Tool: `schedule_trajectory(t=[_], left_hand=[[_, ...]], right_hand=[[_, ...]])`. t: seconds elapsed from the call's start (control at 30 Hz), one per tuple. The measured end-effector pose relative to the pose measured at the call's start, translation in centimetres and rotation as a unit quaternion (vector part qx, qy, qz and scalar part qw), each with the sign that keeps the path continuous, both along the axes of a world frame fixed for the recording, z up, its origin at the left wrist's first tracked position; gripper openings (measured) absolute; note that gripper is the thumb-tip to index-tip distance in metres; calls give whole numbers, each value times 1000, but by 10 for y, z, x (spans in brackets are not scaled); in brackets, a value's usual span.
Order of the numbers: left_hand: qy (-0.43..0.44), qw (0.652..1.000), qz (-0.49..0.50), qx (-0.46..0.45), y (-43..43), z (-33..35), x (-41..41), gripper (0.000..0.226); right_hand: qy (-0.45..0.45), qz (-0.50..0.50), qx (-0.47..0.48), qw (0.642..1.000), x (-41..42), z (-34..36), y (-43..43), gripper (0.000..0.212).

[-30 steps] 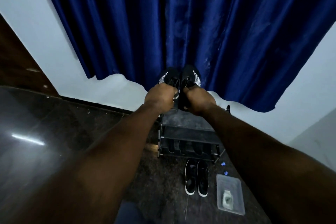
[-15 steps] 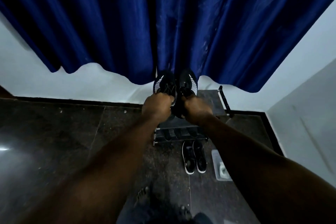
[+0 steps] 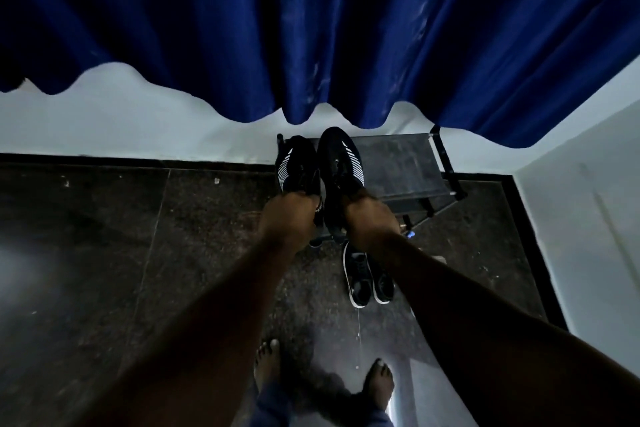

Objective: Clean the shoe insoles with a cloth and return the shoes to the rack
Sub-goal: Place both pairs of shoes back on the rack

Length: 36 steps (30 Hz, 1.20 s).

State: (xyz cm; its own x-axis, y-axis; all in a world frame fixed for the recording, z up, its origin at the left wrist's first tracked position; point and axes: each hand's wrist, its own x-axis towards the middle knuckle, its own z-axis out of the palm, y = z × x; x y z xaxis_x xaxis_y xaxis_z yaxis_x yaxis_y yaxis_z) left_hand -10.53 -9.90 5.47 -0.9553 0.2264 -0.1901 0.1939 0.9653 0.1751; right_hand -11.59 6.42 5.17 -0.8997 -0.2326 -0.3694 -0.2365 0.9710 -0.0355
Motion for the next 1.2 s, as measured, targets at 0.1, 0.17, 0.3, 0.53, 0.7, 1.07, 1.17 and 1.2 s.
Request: schedule_trajectory(t=[0.1, 0.17, 0.3, 0.53, 0.7, 1.07, 1.17, 1.2], left_hand=[[1, 1000, 13, 3, 7, -28, -19, 32], [-7, 1000, 11, -1, 8, -47, -29, 36], [-2, 1000, 17, -17, 9, -86, -43, 36], [37, 999, 17, -29, 25, -146, -62, 30], [75, 996, 46, -20, 32, -180, -67, 21], [56, 995, 77, 5, 35, -188, -60, 48], [91, 993, 79, 1, 39, -187, -52, 63], [123, 989, 78, -6, 40, -187, -48, 67]], right_hand=[[26, 2, -33, 999, -23, -33, 7, 43], [35, -7, -55, 998, -34, -54, 10, 45], [29, 9, -75, 997, -49, -96, 16, 54], [71, 17, -100, 992, -77, -145, 28, 48], [69, 51, -143, 986, -83, -185, 35, 43], [95, 85, -145, 981, -82, -198, 46, 56], [127, 53, -193, 972, -71, -192, 54, 63], [150, 34, -211, 965, -66, -190, 57, 65]])
